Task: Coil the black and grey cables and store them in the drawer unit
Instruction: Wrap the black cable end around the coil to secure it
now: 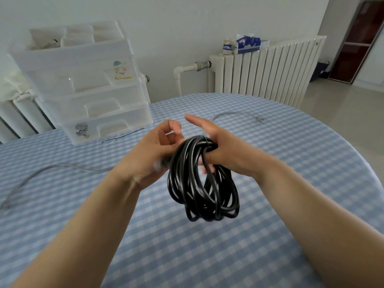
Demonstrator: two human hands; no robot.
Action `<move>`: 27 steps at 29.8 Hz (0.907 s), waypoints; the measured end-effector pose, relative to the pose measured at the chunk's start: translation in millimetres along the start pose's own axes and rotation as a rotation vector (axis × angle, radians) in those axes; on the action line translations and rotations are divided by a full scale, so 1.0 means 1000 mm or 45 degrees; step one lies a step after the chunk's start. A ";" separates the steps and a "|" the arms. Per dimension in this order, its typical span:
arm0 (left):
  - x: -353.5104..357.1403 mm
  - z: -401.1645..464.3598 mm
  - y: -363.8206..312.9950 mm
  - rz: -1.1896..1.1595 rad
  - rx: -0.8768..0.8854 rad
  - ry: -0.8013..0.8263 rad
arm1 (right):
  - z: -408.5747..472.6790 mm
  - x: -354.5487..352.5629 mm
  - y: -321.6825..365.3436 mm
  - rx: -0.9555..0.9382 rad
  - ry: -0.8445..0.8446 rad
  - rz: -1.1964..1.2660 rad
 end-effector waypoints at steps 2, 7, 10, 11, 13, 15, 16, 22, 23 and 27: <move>0.002 0.001 0.001 -0.165 0.036 0.035 | 0.000 0.003 -0.005 -0.047 -0.027 0.268; 0.006 0.002 -0.006 -0.134 0.398 -0.359 | -0.003 0.018 0.003 -0.223 -0.113 0.929; 0.009 -0.009 -0.012 0.125 0.515 -0.618 | 0.009 0.054 -0.008 -0.126 0.160 1.624; 0.007 -0.012 -0.013 0.231 0.517 -0.695 | 0.011 0.060 -0.007 -0.092 0.186 1.710; 0.008 -0.017 -0.020 0.465 0.537 -0.760 | 0.014 0.064 -0.013 0.006 0.159 1.773; 0.009 -0.017 -0.027 0.784 0.535 -0.741 | 0.012 0.062 -0.017 0.101 0.055 1.748; 0.009 -0.016 -0.029 0.964 0.523 -0.729 | 0.011 0.059 -0.021 0.136 -0.019 1.741; 0.013 -0.015 -0.024 1.427 0.529 -0.662 | 0.010 0.043 -0.037 0.295 -0.222 1.473; 0.015 -0.015 -0.025 1.472 0.567 -0.657 | 0.010 0.041 -0.036 0.327 -0.170 1.451; 0.028 -0.017 -0.032 1.564 0.720 -0.536 | 0.007 0.037 -0.039 0.512 0.078 1.423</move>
Point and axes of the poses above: each hand's wrist, its own z-axis towards the middle knuckle, its own x-axis out of the palm, y = z × x, the point moved 6 cm from there along z, towards the middle knuckle, and after that the axes turned 9 degrees about y, right-handed, at the moved point
